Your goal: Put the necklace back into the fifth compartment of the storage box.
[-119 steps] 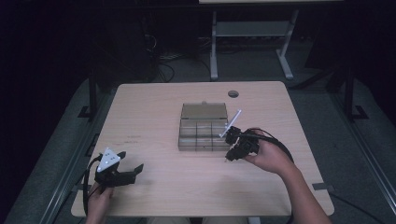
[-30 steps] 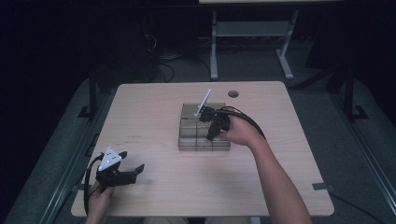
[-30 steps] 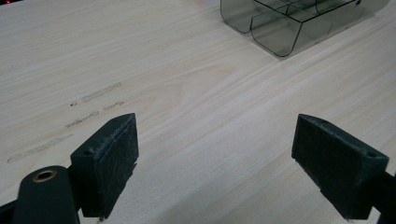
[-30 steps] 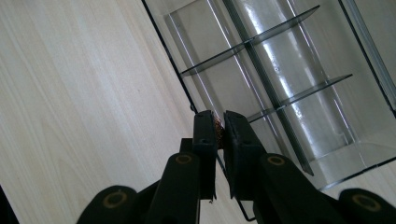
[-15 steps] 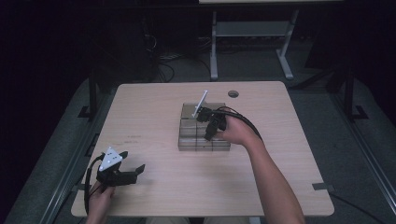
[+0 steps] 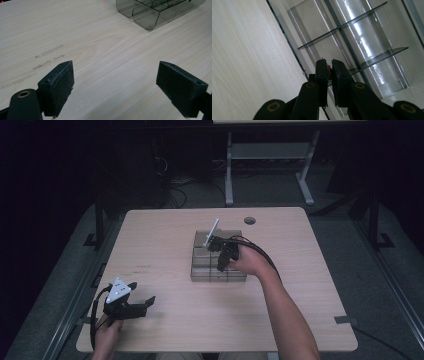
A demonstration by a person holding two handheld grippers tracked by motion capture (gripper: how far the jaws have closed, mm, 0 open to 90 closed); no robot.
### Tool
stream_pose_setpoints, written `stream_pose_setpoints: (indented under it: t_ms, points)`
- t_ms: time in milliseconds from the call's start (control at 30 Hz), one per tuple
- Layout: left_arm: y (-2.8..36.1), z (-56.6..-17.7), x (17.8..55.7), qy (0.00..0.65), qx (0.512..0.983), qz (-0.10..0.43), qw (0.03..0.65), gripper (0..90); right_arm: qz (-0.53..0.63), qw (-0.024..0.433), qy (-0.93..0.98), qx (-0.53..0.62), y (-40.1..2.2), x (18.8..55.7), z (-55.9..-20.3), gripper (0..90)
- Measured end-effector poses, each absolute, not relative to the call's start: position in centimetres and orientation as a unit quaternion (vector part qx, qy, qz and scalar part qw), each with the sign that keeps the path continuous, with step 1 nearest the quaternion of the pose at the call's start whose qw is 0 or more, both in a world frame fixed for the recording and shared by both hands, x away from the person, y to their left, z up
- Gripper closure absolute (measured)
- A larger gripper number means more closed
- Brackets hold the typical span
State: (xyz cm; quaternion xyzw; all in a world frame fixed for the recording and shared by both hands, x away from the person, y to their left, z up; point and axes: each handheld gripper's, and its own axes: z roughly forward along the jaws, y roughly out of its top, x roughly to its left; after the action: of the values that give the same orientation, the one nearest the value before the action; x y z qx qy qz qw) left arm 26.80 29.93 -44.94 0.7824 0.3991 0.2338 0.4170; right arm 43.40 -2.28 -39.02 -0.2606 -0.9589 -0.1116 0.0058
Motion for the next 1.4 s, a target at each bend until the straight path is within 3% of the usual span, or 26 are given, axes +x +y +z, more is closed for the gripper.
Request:
stream_pose_setpoints:
  t_ms: [633,1400]
  points:
    - [29.9,-44.9,26.8,0.398,0.782,0.233,0.419,14.3,-0.097,0.016,-0.958,-0.268,-1.5,44.2,-41.2,82.9]
    - [29.8,-45.0,27.0,0.396,0.786,0.233,0.413,14.3,-0.110,0.016,-0.958,-0.263,-1.2,44.4,-41.4,80.9]
